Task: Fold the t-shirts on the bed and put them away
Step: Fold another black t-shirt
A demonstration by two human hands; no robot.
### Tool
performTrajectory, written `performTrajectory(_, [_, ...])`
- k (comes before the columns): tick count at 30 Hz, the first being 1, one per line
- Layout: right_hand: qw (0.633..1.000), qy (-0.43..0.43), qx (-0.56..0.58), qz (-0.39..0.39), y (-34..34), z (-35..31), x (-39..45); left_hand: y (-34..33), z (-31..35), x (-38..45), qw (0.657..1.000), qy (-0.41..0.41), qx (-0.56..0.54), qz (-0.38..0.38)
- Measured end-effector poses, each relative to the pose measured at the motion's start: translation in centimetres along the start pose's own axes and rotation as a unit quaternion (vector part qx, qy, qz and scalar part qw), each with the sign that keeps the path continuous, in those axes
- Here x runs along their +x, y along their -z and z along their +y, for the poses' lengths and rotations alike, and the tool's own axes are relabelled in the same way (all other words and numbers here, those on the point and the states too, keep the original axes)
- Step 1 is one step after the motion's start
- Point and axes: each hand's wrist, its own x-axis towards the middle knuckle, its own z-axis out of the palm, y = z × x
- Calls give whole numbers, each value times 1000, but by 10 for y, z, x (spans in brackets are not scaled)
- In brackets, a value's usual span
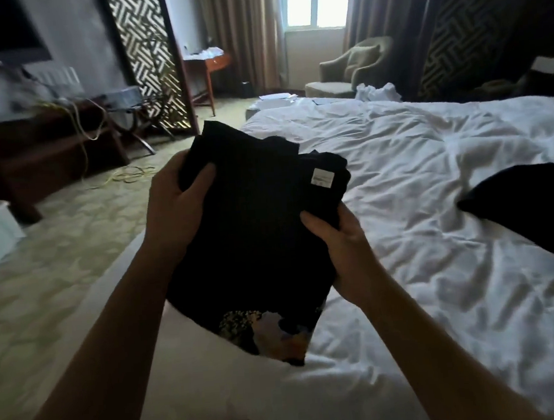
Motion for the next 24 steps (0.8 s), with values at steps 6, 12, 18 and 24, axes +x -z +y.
performTrajectory(6, [997, -68, -33, -13, -15, 63, 97, -9, -92, 65, 984, 109, 140, 2])
performTrajectory(12, [976, -138, -170, 14, 27, 144, 187, -53, -217, 109, 959, 223, 170, -49])
performTrajectory(18, [956, -124, -261, 46, 48, 182, 209, -72, -276, 120, 934, 259, 223, -104])
performTrajectory(24, [939, -73, -318, 111, 53, 195, 197, -75, -287, 114, 935, 232, 226, -145])
